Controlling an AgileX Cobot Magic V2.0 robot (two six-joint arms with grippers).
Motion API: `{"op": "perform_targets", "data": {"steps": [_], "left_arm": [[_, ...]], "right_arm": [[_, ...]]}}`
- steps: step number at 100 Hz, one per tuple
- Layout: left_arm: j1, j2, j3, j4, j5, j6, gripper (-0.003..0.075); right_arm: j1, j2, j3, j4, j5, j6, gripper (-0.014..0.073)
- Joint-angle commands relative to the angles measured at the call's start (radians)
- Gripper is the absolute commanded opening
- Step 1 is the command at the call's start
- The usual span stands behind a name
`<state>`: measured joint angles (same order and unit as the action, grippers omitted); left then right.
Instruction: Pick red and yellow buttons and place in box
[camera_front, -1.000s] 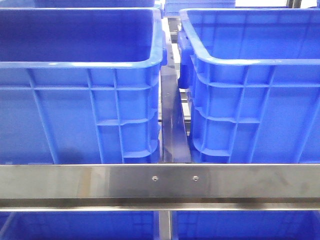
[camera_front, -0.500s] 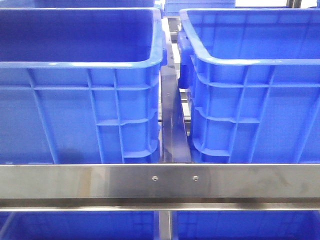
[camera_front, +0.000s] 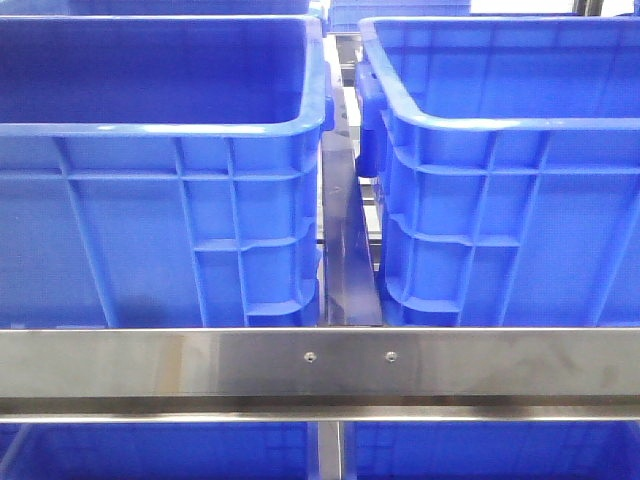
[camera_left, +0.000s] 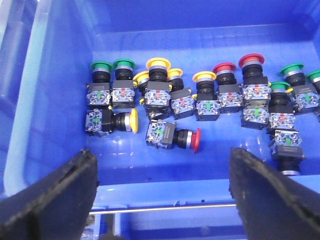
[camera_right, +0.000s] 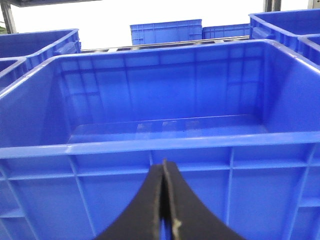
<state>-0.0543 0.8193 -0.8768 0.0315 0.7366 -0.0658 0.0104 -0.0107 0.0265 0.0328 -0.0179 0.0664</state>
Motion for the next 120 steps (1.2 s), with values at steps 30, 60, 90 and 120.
{"op": "perform_targets", "data": {"steps": [30,60,90,120], "left_arm": [[-0.172,0.24,-0.143,-0.041,-0.081,-0.003,0.051],[-0.278,0.564,-0.35,-0.039,-0.083,-0.023,0.051],[-0.284,0.806,-0.51,-0.039,-0.06,-0.026,0.051],[-0.284,0.916,-0.554,-0.065,-0.078,-0.028,0.051]], "right_arm": [[0.002,-0.026,-0.019,-0.009,-0.083,-0.001,-0.0068],[0.002,-0.026,-0.019,-0.009,-0.083,-0.001,-0.0068],[0.002,-0.026,-0.019,-0.009,-0.083,-0.001,-0.0068],[0.002,-0.026,-0.019,-0.009,-0.083,-0.001,-0.0068]]}}
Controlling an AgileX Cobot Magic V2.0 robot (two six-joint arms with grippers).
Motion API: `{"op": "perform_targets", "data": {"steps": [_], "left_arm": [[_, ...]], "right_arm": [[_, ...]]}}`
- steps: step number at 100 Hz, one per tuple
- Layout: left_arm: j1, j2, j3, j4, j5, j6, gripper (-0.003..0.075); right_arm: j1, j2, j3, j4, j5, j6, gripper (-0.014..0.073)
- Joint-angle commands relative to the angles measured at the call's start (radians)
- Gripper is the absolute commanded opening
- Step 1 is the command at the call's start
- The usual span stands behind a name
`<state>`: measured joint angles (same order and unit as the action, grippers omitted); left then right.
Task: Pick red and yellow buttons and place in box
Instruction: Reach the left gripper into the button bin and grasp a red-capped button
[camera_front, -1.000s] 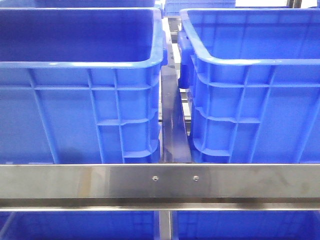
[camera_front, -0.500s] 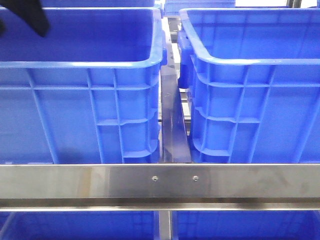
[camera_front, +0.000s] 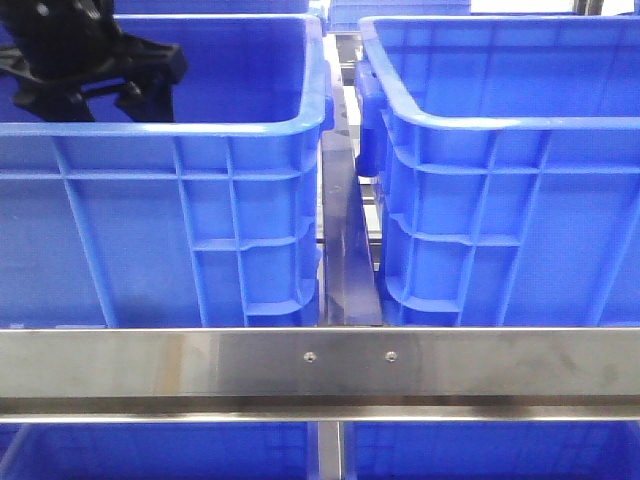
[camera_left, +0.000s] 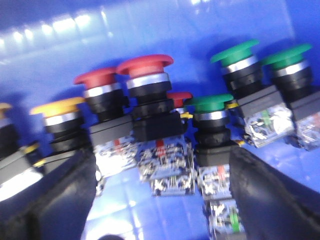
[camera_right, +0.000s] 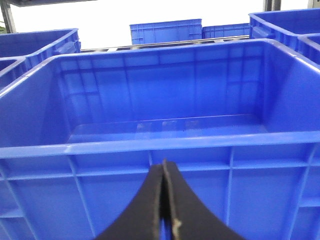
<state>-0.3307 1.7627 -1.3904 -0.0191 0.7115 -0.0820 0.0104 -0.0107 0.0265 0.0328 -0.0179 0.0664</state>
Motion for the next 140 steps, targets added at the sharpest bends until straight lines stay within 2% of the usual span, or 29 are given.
{"op": "perform_targets", "data": {"steps": [1,35,47,56,81,115,140], "left_arm": [[-0.008,-0.024,-0.041,-0.014,-0.056,-0.012,0.051],[-0.008,0.057,-0.041,-0.014,-0.1,-0.012,0.0509],[-0.008,0.064,-0.041,-0.014,-0.1,-0.012,0.0461],[-0.008,0.064,-0.041,-0.014,-0.102,-0.012,0.037],[-0.008,0.04,-0.041,-0.014,-0.107,-0.012,-0.0019],[-0.046,-0.158,-0.041,-0.005,-0.07,-0.002,-0.0019],[-0.203,-0.326,-0.036,-0.003,-0.017,0.043,-0.0019]], "right_arm": [[0.002,-0.026,-0.019,-0.009,-0.083,-0.001,-0.0068],[0.002,-0.026,-0.019,-0.009,-0.083,-0.001,-0.0068],[0.002,-0.026,-0.019,-0.009,-0.083,-0.001,-0.0068],[0.002,-0.026,-0.019,-0.009,-0.083,-0.001,-0.0068],[0.002,-0.026,-0.019,-0.009,-0.083,-0.001,-0.0068],[0.002,-0.026,-0.019,-0.009,-0.083,-0.001,-0.0068],[0.002,-0.026,-0.019,-0.009,-0.083,-0.001,-0.0068]]}}
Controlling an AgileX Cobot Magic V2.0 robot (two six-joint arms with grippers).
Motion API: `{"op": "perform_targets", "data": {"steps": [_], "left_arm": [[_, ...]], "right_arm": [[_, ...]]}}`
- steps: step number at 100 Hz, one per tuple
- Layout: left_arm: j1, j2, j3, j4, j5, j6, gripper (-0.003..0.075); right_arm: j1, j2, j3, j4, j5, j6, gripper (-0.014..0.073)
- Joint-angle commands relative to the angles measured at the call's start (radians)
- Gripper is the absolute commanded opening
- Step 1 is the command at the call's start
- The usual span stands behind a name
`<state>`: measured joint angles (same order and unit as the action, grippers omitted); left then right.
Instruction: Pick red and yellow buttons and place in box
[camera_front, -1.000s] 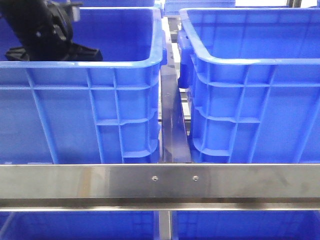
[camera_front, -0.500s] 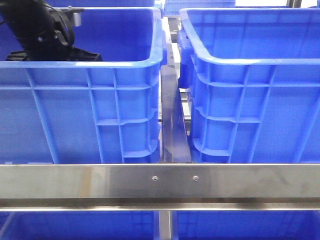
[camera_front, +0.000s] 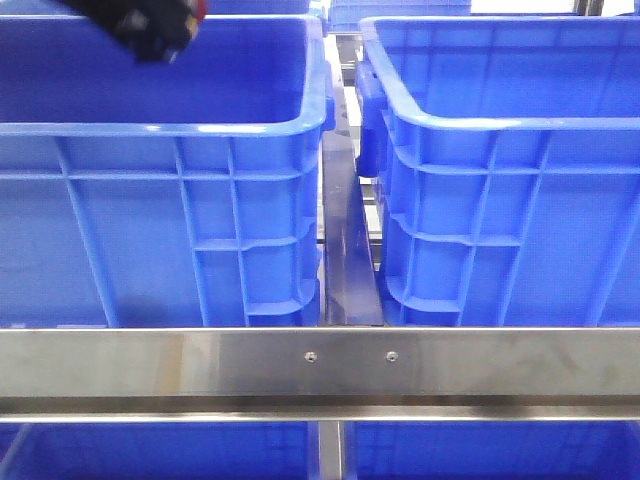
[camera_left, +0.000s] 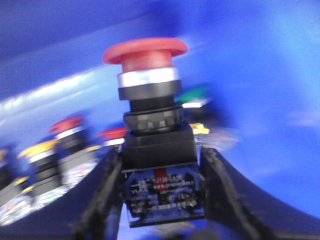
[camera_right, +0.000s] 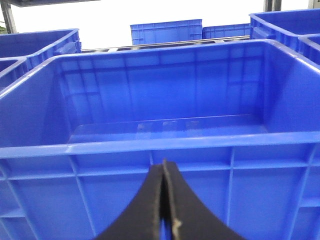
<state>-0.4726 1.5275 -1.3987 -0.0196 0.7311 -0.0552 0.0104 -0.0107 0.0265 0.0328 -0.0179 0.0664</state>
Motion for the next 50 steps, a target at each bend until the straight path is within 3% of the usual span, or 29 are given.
{"op": "perform_targets", "data": {"steps": [1,50], "left_arm": [[-0.072,-0.095,-0.026,-0.002,-0.037,0.016,-0.0019],[-0.44,-0.215,0.026,0.006,-0.049,0.055,-0.0019]], "right_arm": [[0.002,-0.026,-0.019,-0.009,-0.084,-0.001,-0.0068],[0.002,-0.026,-0.029,0.0,-0.132,-0.001,-0.0068]]}}
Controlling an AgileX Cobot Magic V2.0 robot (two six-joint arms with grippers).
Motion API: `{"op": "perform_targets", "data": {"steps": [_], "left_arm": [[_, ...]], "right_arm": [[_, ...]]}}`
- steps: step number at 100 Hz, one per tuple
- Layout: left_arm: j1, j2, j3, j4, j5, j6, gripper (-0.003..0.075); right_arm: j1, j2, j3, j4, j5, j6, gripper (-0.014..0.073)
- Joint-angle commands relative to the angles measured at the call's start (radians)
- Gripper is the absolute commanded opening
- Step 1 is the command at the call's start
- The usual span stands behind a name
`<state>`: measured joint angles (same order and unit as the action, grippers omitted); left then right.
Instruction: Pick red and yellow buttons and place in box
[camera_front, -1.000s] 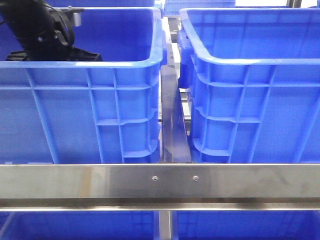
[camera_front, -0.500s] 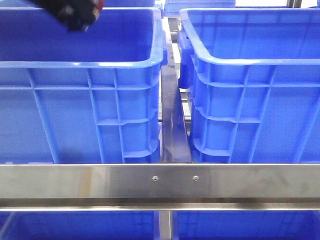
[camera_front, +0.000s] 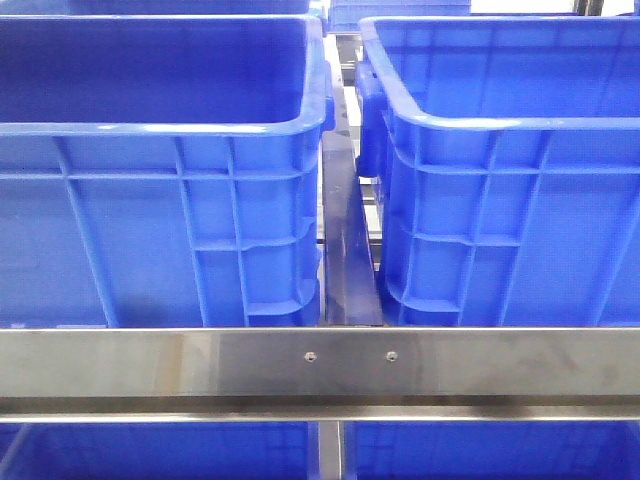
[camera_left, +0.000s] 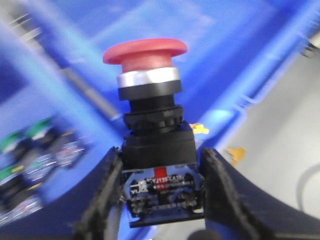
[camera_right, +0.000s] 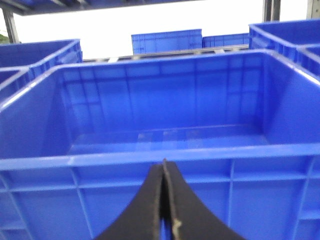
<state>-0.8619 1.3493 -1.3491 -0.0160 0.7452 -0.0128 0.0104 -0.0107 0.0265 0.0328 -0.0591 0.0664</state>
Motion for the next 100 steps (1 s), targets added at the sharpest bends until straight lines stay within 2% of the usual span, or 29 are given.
{"op": "perform_targets", "data": {"steps": [1,14,24,41,67,75,100], "left_arm": [[-0.054,-0.037,-0.023,0.002,-0.064,0.013,-0.0019],[-0.099,-0.037,-0.023,0.002,-0.07,0.021,-0.0019],[-0.103,-0.037,-0.023,0.002,-0.07,0.021,-0.0019],[-0.103,-0.037,-0.023,0.002,-0.072,0.021,-0.0019],[-0.103,-0.037,-0.023,0.002,-0.072,0.021,-0.0019],[-0.103,-0.037,-0.023,0.002,-0.072,0.021,-0.0019],[-0.103,-0.037,-0.023,0.002,-0.072,0.021,-0.0019]], "right_arm": [[0.002,-0.026,-0.031,0.001,-0.09,-0.001,-0.0068],[0.002,-0.025,-0.098,0.014,-0.053,-0.001,-0.0068],[0.002,-0.02,-0.192,0.014,0.03,-0.001,-0.0068],[0.002,0.077,-0.41,0.024,0.278,-0.001,-0.0068],[0.002,0.401,-0.771,0.155,0.698,-0.001,-0.0068],[0.002,0.483,-0.836,0.209,0.752,-0.001,-0.0068],[0.002,0.624,-0.858,0.321,0.744,-0.002,-0.0046]]}}
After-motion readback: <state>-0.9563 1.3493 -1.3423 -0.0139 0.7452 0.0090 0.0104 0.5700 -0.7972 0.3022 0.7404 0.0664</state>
